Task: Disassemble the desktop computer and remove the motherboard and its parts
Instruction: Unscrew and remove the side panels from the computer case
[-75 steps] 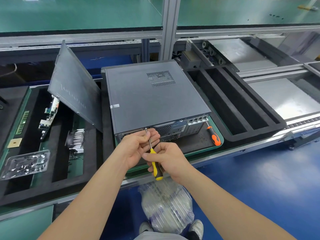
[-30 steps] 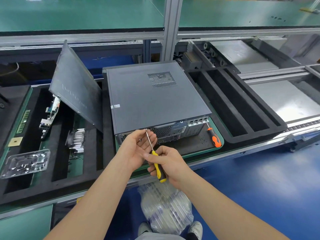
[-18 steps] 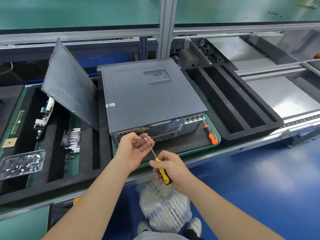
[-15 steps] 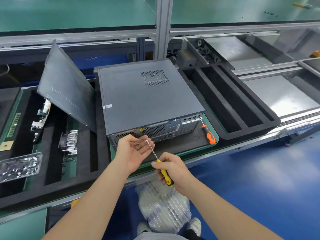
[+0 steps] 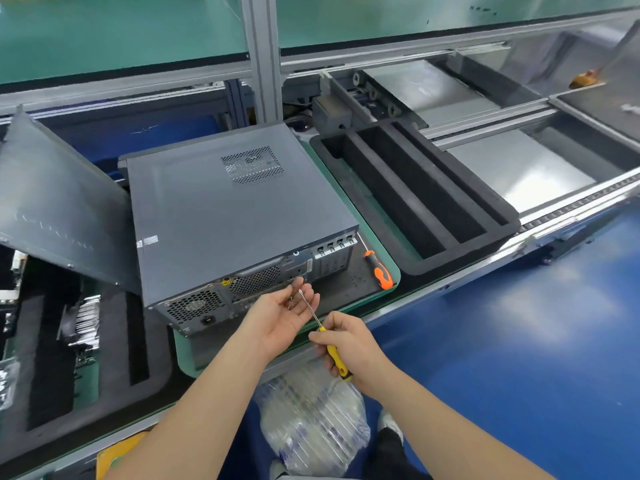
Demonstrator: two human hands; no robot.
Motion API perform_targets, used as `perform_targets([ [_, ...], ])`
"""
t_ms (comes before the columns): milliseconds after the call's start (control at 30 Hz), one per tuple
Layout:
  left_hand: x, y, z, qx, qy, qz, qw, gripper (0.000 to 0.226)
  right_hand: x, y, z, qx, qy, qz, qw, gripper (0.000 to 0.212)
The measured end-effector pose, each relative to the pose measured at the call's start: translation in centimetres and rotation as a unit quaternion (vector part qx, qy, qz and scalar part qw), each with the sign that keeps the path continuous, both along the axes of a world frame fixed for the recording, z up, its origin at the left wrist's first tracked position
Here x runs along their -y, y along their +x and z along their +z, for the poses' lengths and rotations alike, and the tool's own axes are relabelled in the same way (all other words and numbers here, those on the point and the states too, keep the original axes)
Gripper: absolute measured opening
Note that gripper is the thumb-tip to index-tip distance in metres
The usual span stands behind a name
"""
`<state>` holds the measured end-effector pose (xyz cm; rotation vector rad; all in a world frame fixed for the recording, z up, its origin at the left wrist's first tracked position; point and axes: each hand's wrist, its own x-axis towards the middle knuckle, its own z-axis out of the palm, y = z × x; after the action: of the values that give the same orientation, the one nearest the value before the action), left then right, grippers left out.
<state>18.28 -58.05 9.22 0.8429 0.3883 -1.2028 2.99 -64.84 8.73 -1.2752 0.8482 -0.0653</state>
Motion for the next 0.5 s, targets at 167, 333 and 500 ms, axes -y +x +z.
perform_targets([
  [167, 5.5, -2.6, -0.5, 0.005, 0.000, -0.035, 0.999, 0.029, 5.6, -1.8, -0.5, 0.019, 0.006, -0.037, 0.999, 0.015],
  [333, 13.1, -5.3, -0.3, -0.001, 0.004, -0.042, 0.999, 0.034, 14.0, -3.6, -0.7, 0.015, 0.030, -0.057, 0.998, 0.016],
  [500, 22.0, -6.7, -0.1, 0.044, 0.046, -0.045, 0.997, 0.046, 23.4, -4.9, -0.5, -0.007, 0.006, -0.070, 0.998, 0.018],
])
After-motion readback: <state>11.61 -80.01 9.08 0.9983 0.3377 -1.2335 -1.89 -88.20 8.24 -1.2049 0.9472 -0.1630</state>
